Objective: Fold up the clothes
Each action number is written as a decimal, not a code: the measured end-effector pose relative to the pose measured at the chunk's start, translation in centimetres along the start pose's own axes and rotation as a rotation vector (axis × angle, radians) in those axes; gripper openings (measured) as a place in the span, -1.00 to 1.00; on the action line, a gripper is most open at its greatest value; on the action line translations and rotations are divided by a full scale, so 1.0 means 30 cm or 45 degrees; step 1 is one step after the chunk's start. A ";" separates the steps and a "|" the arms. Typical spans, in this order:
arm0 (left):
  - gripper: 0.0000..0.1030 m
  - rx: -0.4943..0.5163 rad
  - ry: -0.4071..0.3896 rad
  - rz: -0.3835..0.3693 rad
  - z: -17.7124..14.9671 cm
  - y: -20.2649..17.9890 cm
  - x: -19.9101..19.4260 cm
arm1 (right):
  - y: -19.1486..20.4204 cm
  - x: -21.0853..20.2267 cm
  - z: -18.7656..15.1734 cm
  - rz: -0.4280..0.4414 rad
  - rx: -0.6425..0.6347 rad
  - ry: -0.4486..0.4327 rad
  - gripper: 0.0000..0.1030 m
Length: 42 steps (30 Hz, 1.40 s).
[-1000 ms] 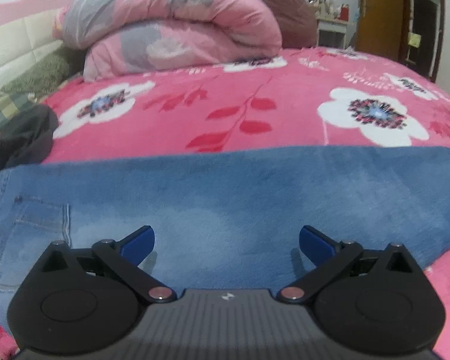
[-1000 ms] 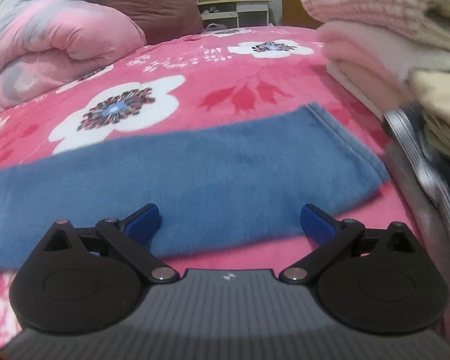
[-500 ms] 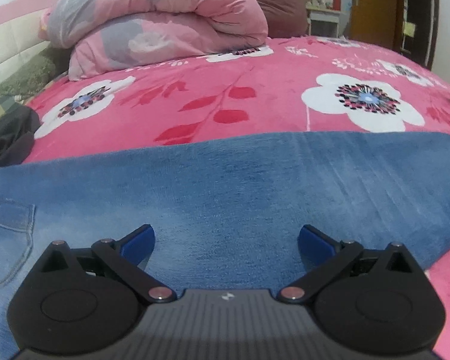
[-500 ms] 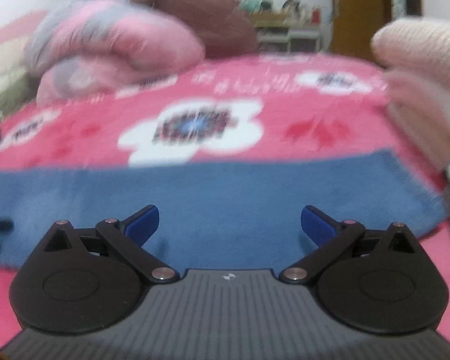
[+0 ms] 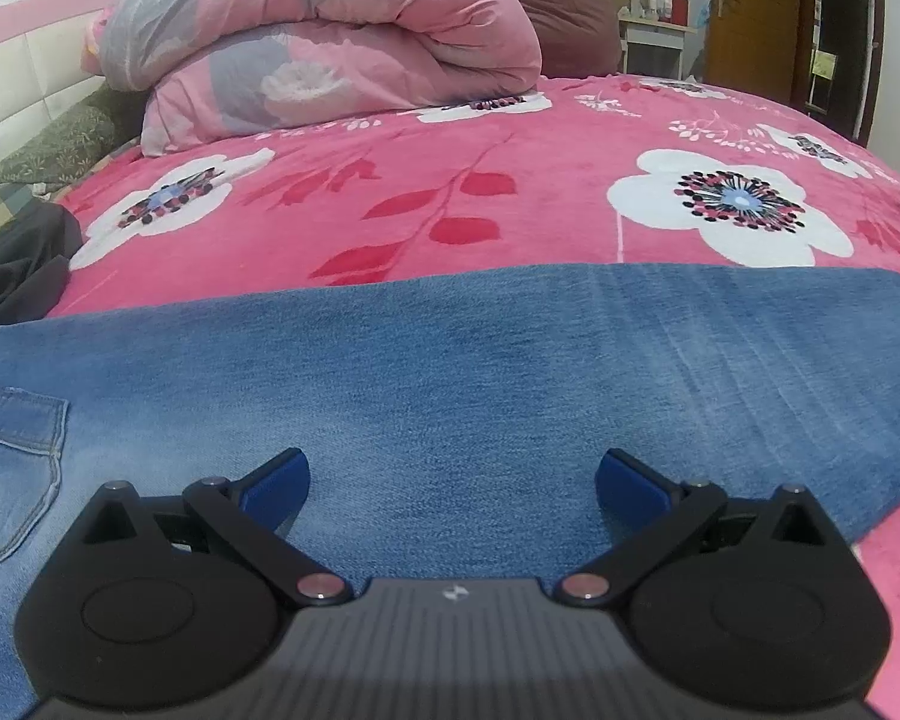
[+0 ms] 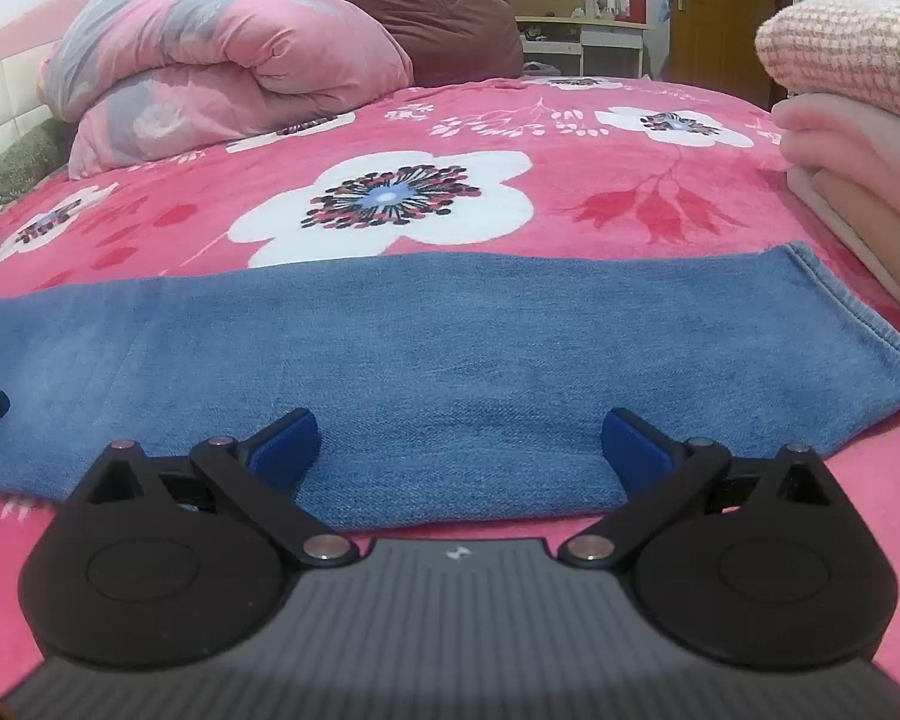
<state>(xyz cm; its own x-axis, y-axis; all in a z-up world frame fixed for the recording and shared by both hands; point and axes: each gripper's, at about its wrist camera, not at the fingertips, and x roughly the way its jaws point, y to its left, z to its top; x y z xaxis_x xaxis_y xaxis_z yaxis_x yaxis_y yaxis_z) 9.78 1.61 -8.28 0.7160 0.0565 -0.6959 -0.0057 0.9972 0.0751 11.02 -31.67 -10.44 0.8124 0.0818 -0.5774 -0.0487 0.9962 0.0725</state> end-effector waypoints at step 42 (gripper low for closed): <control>1.00 -0.013 0.042 0.010 0.014 -0.002 0.002 | -0.002 -0.003 -0.004 0.006 0.007 -0.004 0.98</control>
<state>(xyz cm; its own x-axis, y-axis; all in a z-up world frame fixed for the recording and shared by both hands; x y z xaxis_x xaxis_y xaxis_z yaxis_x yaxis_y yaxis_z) 10.11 1.54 -8.03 0.6923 0.0657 -0.7186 -0.0184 0.9971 0.0734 10.88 -31.72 -10.50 0.8142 0.0865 -0.5742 -0.0495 0.9956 0.0799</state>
